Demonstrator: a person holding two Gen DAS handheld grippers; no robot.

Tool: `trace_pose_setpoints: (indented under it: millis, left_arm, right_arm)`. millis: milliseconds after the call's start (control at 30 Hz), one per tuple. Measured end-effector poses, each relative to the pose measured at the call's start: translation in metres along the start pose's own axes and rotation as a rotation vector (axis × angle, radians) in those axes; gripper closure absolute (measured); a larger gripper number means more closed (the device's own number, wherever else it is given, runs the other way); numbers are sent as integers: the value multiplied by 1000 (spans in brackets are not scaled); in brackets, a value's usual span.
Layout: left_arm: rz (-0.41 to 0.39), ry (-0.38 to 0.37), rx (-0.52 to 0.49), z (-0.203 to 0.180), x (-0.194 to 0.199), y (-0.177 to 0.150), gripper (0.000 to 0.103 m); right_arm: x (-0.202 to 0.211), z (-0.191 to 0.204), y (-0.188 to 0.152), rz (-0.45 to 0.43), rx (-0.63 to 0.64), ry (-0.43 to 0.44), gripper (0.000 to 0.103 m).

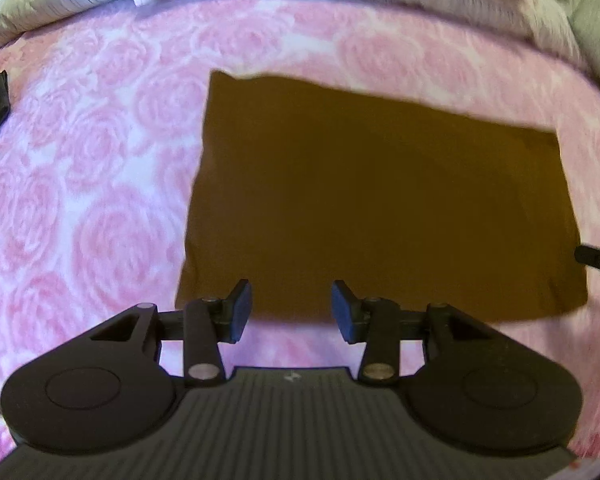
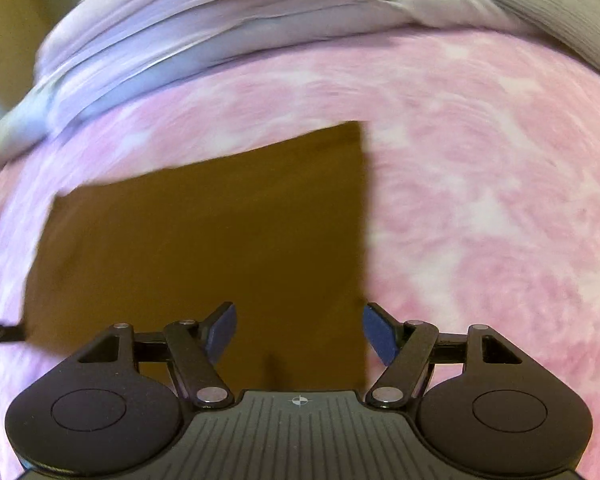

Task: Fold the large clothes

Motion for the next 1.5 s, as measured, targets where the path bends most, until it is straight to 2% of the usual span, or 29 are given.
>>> trace_pose_setpoints:
  millis: [67, 133, 200, 300, 367, 400, 433, 533, 600, 667, 800, 833, 900, 1033, 1167, 1267, 1300, 1367, 1400, 1433, 1500]
  left_arm:
    - [-25, -34, 56, 13, -8, 13, 66]
    - [-58, -64, 107, 26, -16, 28, 69]
    - [-89, -99, 144, 36, -26, 41, 70]
    - [-55, -185, 214, 51, -52, 55, 70]
    - [-25, -212, 257, 59, -70, 58, 72]
    - [-15, -228, 261, 62, -77, 59, 72]
    - [-5, -237, 265, 65, -82, 59, 73]
    - [8, -251, 247, 68, -94, 61, 77]
    - [9, -266, 223, 69, -96, 62, 78]
    - [21, -286, 209, 72, -97, 66, 78]
    - [1, -328, 219, 100, -84, 75, 79]
    - [0, -333, 229, 110, -82, 75, 79]
    - [18, -347, 260, 136, -81, 73, 79]
    - [66, -356, 311, 183, -87, 63, 79]
    - [108, -348, 355, 218, -97, 47, 79]
    - [129, -343, 384, 231, -102, 35, 79]
    - [136, -349, 394, 234, -103, 32, 79]
    - [138, -368, 401, 235, -101, 27, 79]
    - [136, -375, 404, 233, -99, 26, 79]
    - [133, -387, 411, 232, -96, 27, 79]
    - [121, -439, 430, 225, -88, 33, 79]
  right_arm:
    - [-11, -26, 6, -22, -57, 31, 36]
    - [-25, -47, 11, -26, -138, 127, 37]
    - [-39, -61, 14, -19, -217, 233, 44]
    - [-51, -76, 19, -33, -282, 364, 45]
    - [-52, -81, 23, -34, -278, 409, 47]
    - [-55, -82, 24, -32, -270, 434, 55]
    - [-59, -81, 26, -23, -263, 443, 69]
    - [-65, -71, 31, 19, -219, 402, 82]
    - [-64, -58, 36, 51, -184, 314, 85]
    - [-63, -39, 41, 96, -163, 185, 87]
    - [-57, 30, 60, 178, -24, -198, 88]
    - [-53, 58, 64, 169, 40, -293, 88]
    - [-46, 122, 73, 121, 165, -405, 88]
    - [-58, 248, 62, 63, 389, -427, 88]
    - [-116, 337, 15, 78, 586, -415, 87]
    - [-171, 360, -30, 174, 682, -370, 75]
    - [-183, 363, -44, 210, 727, -383, 71]
    - [-179, 369, -53, 183, 811, -412, 67]
    - [-169, 370, -52, 190, 790, -361, 63]
    - [-158, 370, -46, 197, 747, -291, 54]
    - [-122, 371, -39, 187, 666, -129, 50]
Point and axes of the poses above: each gripper's, at about its wrist camera, not at the fingertips, and x roughly against the way its jaws point, z to its left, y to its top, the point moved 4 cm from there along -x, roughly the way its jaws point, and after that the axes turned 8 degrees about y, right-handed, at the moved point
